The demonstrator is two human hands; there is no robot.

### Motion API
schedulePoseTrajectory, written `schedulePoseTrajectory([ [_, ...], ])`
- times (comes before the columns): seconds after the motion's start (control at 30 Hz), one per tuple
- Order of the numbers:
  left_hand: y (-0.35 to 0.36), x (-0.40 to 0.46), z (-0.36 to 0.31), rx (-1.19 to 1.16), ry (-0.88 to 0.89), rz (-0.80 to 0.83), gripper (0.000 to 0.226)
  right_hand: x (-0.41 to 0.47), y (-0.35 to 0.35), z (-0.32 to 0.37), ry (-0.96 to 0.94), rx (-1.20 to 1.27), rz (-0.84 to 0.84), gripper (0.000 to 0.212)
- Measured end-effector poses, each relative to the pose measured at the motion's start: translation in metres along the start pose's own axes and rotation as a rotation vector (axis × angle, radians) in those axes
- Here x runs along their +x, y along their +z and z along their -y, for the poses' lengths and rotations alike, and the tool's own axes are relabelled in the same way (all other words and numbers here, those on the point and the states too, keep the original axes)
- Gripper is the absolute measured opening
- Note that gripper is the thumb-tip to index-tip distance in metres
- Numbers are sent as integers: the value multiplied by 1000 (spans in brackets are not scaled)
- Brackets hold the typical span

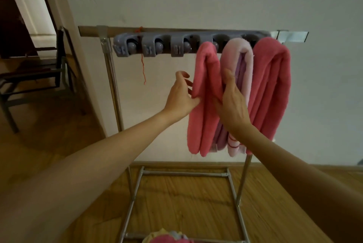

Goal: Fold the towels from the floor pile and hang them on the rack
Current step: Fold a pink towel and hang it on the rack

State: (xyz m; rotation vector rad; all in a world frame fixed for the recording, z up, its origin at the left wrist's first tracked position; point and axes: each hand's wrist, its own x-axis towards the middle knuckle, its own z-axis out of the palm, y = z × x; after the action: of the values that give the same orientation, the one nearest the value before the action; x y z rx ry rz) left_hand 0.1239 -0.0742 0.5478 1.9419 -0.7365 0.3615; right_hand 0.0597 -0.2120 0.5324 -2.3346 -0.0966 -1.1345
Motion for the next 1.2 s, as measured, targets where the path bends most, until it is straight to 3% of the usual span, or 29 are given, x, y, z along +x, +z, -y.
schedulePoseTrajectory([
  [0.1,15,-15,20,44,-77,49,61,-4,0,1,43,-50,-48,29],
  [0.13,20,-19,26,80,-108,56,57,-6,1,1,50,-105,-44,13],
  [0.17,26,-23,33,123,-129,60,51,-8,2,0,62,-144,-29,11],
  [0.33,33,-39,60,212,-202,-72,11,-20,8,10,98,7,79,10],
  [0.5,12,-52,71,151,-276,-239,10,-25,16,22,242,245,146,23],
  [0.73,-2,-66,79,149,-226,-288,13,-27,33,15,262,164,135,30],
  [0.83,9,-68,80,136,-210,-277,12,-29,36,10,226,95,163,30],
  [1.0,40,-69,81,127,-176,-164,8,-33,35,-8,195,-7,204,48],
  [1.1,54,-76,87,126,-158,-41,2,-42,33,-18,214,-26,233,45],
  [1.2,62,-93,104,131,-194,103,14,-61,37,-28,249,-35,247,33],
])
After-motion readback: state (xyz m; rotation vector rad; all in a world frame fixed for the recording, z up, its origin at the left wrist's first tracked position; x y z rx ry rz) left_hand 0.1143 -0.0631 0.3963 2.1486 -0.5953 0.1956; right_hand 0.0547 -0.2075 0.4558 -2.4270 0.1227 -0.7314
